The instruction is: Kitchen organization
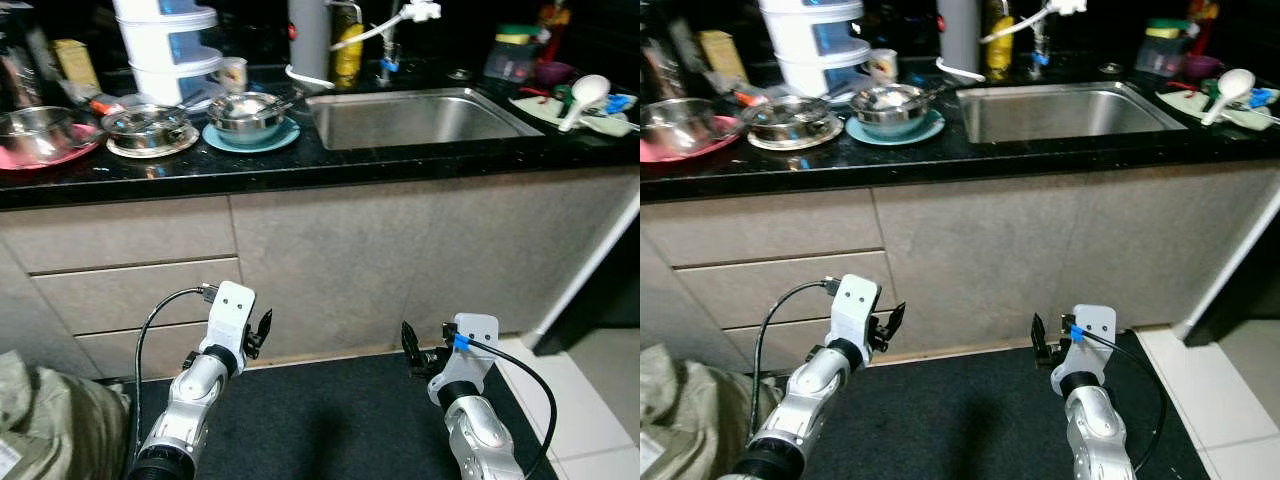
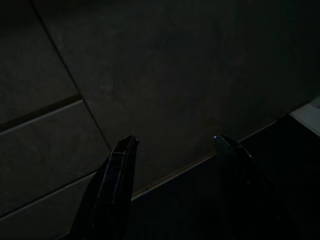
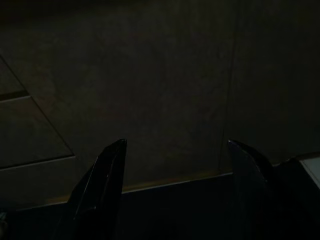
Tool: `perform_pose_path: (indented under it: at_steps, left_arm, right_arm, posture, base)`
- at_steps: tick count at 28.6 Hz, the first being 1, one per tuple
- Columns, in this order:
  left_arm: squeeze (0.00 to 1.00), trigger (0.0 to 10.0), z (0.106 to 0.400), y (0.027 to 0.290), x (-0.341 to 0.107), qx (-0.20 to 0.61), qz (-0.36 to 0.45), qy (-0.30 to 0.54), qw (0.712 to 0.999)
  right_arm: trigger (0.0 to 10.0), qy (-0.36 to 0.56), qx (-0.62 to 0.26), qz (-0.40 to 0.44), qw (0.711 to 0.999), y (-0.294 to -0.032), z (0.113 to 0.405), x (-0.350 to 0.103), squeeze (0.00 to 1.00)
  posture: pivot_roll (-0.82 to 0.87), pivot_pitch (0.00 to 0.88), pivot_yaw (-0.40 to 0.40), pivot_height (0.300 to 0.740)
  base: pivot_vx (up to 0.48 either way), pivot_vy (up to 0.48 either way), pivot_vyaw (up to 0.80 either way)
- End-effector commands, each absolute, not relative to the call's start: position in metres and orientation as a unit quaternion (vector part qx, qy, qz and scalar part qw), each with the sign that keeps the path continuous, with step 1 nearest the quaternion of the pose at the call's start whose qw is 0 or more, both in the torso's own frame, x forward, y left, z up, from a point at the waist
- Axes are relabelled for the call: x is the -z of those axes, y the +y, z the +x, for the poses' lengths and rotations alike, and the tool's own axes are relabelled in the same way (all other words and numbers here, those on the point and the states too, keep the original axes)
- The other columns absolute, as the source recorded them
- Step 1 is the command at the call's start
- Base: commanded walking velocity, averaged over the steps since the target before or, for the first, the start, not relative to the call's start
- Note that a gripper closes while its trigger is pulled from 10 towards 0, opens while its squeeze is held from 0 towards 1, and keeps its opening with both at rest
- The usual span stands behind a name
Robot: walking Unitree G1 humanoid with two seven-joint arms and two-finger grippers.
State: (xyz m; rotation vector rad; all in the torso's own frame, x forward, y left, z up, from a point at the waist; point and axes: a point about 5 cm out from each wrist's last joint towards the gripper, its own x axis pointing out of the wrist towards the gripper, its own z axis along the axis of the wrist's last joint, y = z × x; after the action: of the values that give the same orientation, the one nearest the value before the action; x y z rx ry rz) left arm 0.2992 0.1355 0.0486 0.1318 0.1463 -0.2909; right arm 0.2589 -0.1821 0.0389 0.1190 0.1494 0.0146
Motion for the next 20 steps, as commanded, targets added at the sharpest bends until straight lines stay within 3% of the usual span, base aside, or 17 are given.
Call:
perform_pose_path:
  at_steps: [1,20]
  left_arm:
    - [0.0,10.0,0.2994,0.1381,-0.0488,0.144,0.067,0.071,0.985]
    - [0.0,10.0,0.2974,0.1367,-0.0432,0.154,0.068,0.089,0.982]
  right_arm:
    - [10.0,0.083,-0.013,0.068,0.994,-0.1774,0.2584,-0.0355,0.0]
    - [10.0,0.104,-0.025,0.053,0.993,-0.1759,0.2574,-0.0305,0.0]
  posture:
    - [0.03,0.0,-0.037,0.74]
    - [0.02,0.0,-0.036,0.74]
  base:
    - [0.0,0.0,0.0]
    - [0.0,0.0,0.0]
